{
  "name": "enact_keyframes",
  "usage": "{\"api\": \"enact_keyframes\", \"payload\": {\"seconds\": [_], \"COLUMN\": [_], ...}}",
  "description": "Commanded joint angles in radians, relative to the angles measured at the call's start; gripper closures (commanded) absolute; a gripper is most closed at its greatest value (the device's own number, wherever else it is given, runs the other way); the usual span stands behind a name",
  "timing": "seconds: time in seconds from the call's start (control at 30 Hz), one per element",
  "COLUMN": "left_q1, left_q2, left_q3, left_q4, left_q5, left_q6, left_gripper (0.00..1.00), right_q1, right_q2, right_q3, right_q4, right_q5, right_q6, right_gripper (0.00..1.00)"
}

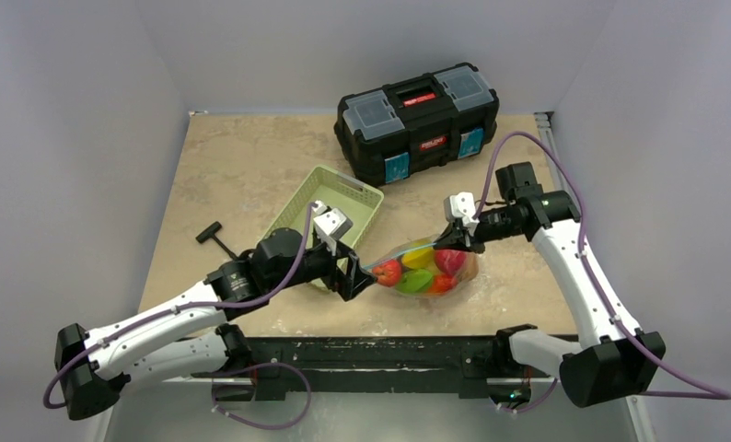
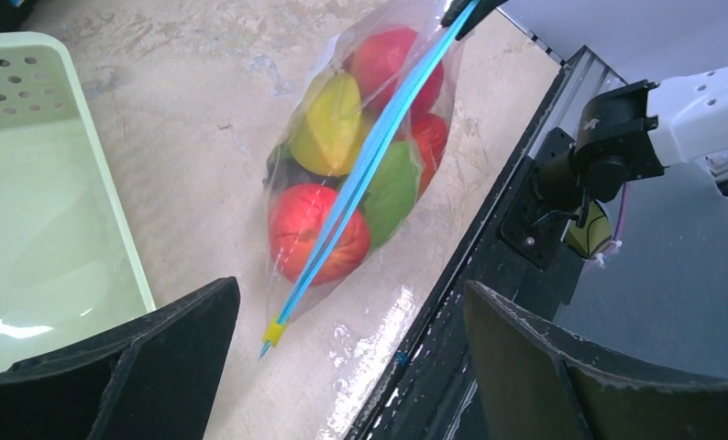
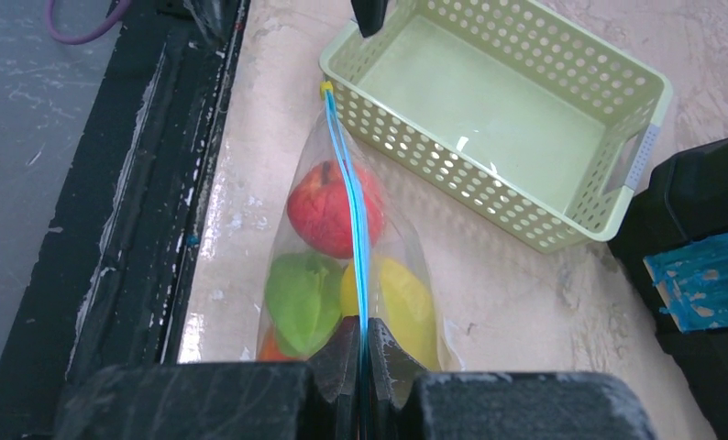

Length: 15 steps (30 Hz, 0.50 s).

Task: Open the zip-top bag and remove the fake food
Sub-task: Open the zipper of the food storage bag at the center of the board.

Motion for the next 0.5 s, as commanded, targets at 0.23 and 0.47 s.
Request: {"api": "enact_keyframes", "payload": {"seconds": [0.23, 0.47], "left_q1": [0.032, 0.036], "left_q2": [0.218, 0.378], "left_q3": [0.216, 0.323], "left_q4": [0.009, -0.019], "left_q5": [0.079, 0.198], "left_q6": [0.037, 0.111], "left_gripper": [0.30, 0.50], "right_q1": [-0.003, -0.002], "right_q2": [-0.072, -0.104], "right_q3": [-0.030, -0.054], "right_q4": [0.050, 0.068], "right_q5": [-0.062, -0.071], "right_q6": [0.039, 0.056], "right_gripper": [0.97, 0.96]}}
